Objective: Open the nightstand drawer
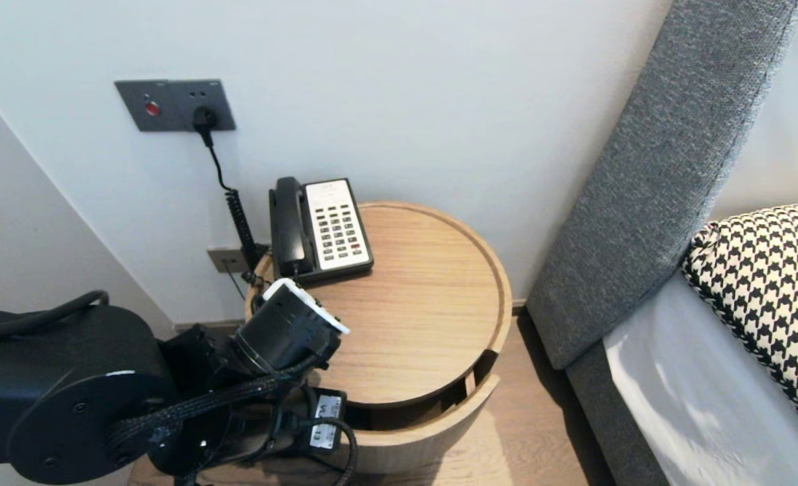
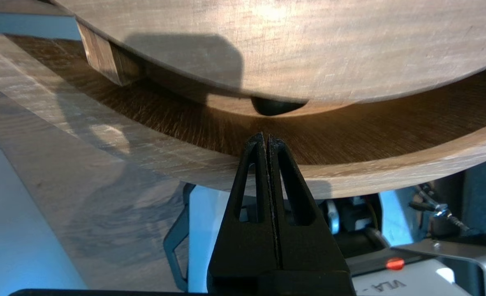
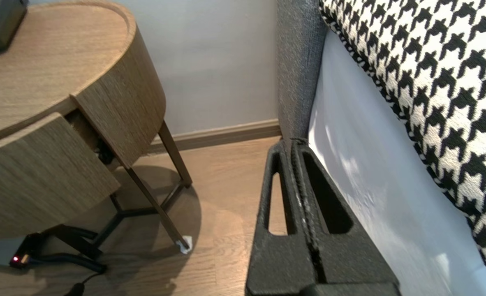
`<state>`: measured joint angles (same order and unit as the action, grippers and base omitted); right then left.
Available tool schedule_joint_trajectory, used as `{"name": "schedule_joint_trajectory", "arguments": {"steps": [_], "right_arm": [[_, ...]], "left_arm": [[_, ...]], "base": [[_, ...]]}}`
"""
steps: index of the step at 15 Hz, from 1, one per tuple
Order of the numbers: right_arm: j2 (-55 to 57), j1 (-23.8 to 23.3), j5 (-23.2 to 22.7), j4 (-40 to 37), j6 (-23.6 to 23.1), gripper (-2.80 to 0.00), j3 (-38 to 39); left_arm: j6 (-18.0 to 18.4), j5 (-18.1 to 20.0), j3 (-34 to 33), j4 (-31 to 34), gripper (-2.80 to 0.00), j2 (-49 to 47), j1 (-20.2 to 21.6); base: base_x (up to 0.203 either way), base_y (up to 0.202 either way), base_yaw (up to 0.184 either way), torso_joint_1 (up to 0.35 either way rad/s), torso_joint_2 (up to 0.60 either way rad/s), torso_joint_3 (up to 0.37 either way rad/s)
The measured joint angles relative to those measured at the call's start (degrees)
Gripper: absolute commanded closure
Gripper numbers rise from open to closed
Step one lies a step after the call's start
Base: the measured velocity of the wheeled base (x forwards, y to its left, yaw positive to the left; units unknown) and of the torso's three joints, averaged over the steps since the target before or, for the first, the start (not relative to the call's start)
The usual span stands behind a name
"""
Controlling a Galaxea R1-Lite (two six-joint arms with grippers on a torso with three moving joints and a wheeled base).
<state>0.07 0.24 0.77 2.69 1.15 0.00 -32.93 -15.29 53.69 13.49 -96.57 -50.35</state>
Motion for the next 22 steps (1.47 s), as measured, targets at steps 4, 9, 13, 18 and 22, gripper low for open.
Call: {"name": "schedule_joint_trajectory", "arguments": {"steps": [4, 9, 13, 18, 22], "right_arm": [[0.0, 0.0, 0.0, 0.0, 0.0, 0.00, 0.0], [0.0, 0.0, 0.0, 0.0, 0.0, 0.00, 0.0], [0.0, 0.0, 0.0, 0.0, 0.0, 0.00, 0.0], [0.0, 0.0, 0.0, 0.0, 0.0, 0.00, 0.0], [0.0, 0.0, 0.0, 0.0, 0.0, 0.00, 0.0]], "left_arm": [[-1.2, 0.0, -2.8, -0.1, 0.00, 0.7, -0.5], [-1.8, 0.3, -7.4, -0.1, 0.00, 2.3, -3.7], [-3.0, 0.9, -9.3, -0.2, 0.00, 2.5, -4.7], [-3.6, 1.8, -10.7, 0.0, 0.00, 2.7, -5.4], [-5.4, 4.6, -11.2, 0.4, 0.00, 3.4, -6.8]], "base": [[0.000, 0.000, 0.000, 0.000, 0.00, 0.000], [0.000, 0.000, 0.000, 0.000, 0.00, 0.000], [0.000, 0.000, 0.000, 0.000, 0.00, 0.000], [0.000, 0.000, 0.000, 0.000, 0.00, 0.000], [0.000, 0.000, 0.000, 0.000, 0.00, 0.000]]}}
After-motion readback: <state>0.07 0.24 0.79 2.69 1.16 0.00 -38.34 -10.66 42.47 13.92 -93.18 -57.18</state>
